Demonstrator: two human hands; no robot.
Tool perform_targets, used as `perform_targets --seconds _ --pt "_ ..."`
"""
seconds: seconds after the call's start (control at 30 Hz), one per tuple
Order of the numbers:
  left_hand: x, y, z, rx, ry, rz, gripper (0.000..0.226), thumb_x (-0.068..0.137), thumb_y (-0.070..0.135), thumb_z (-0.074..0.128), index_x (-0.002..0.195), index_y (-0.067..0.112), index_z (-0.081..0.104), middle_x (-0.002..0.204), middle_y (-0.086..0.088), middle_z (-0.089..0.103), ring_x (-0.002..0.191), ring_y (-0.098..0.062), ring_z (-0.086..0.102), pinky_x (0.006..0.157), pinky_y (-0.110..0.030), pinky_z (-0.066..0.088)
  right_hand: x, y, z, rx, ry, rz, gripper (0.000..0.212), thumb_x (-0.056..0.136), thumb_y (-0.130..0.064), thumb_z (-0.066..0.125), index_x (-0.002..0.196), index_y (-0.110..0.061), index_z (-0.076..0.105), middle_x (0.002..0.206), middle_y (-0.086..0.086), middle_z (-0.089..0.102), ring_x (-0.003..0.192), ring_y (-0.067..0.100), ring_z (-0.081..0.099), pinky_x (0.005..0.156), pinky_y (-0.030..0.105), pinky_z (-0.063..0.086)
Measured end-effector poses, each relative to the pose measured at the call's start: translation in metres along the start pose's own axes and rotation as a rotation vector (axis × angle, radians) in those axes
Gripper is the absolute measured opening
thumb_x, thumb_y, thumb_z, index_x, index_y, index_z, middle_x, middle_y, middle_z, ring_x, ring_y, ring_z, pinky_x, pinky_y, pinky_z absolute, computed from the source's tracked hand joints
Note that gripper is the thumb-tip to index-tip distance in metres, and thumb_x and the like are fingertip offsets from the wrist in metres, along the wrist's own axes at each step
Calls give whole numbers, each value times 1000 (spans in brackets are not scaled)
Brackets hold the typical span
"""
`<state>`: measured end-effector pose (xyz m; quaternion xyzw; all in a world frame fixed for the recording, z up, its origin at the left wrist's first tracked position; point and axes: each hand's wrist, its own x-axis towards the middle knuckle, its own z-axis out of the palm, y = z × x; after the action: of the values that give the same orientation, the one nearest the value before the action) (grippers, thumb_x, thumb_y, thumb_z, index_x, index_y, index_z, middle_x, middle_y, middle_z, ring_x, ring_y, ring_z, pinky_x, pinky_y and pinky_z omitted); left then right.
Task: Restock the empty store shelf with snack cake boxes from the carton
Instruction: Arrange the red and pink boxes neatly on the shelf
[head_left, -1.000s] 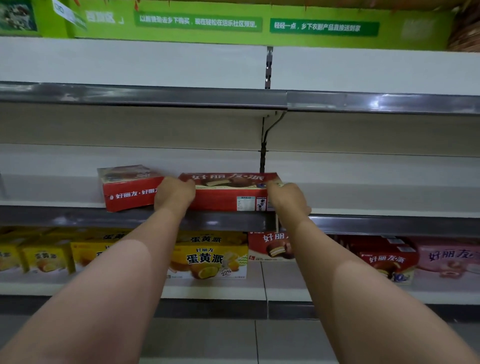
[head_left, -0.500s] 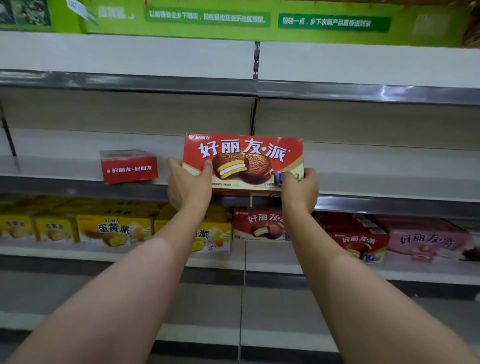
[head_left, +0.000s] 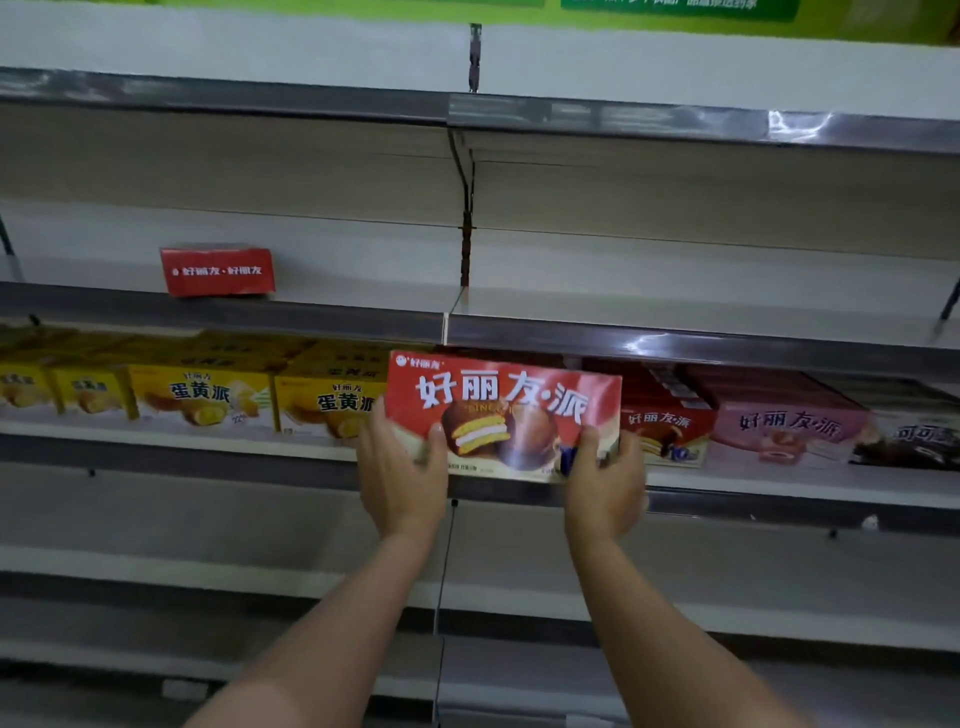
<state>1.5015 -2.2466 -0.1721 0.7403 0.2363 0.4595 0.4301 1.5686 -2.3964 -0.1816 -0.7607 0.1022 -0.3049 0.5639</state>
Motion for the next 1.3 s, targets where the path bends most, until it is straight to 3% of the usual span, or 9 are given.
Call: perform_targets --seconds 0.07,0.23,0.47,0.63,0.87,1.0,1.1,1.2,1.3 --pt "-8 -11 9 -7 -55 -62 62 87 34 65 139 21 36 125 -3 53 108 -21 57 74 -31 48 5 20 -4 -121 -74 61 29 91 -47 53 100 -20 58 93 3 55 97 28 53 90 46 45" --pt "4 -21 37 62 -135 -166 56 83 29 71 131 20 42 125 -5 54 114 -25 53 78 -31 41 27 37 4 -196 -186 58 26 93 -42 48 107 -22 56 100 9 64 94 30 58 82 43 50" --pt "53 -44 75 134 -228 -84 47 84 34 69 122 16 46 121 -6 60 105 -29 59 74 -35 47 72 32 44 -344 -285 9 34 91 -31 61 119 -15 51 116 7 60 104 31 59 80 36 44" --pt "60 -79 93 247 -321 -85 58 88 52 56 137 23 46 138 -11 35 120 -32 47 90 -43 46 88 51 71 -383 -254 -24 34 88 -24 66 118 -14 54 115 9 60 104 32 58 88 43 50" --pt "68 -83 119 -33 -308 -237 55 87 39 65 132 14 46 127 -9 53 114 -28 53 83 -32 39 94 63 100 -307 -263 3 28 87 -18 64 114 -12 57 113 13 62 102 34 60 84 38 47" --pt "83 -93 132 -121 -374 -281 61 82 35 70 135 20 45 129 -9 54 116 -29 53 99 -42 43 100 65 117 -255 -316 33 34 86 -21 64 117 -12 57 110 14 63 99 34 61 83 36 49" --pt "84 -87 145 -188 -396 -320 68 80 27 73 138 23 39 131 -11 52 115 -30 54 100 -45 44 108 69 131 -211 -314 90 34 84 -29 64 115 -18 59 113 14 61 98 33 61 90 44 51" --pt "77 -74 160 -297 -362 -395 70 82 22 70 142 17 33 143 -12 41 127 -31 46 107 -45 39 115 68 138 -139 -293 160 27 87 -32 62 109 -17 62 110 13 64 96 32 62 90 43 51" --pt "73 -69 169 -235 -406 -405 75 88 21 65 150 15 23 159 -11 8 142 -32 25 115 -39 26 122 64 142 -17 -297 222 29 87 -27 64 111 -11 61 109 11 66 99 31 63 87 36 49"
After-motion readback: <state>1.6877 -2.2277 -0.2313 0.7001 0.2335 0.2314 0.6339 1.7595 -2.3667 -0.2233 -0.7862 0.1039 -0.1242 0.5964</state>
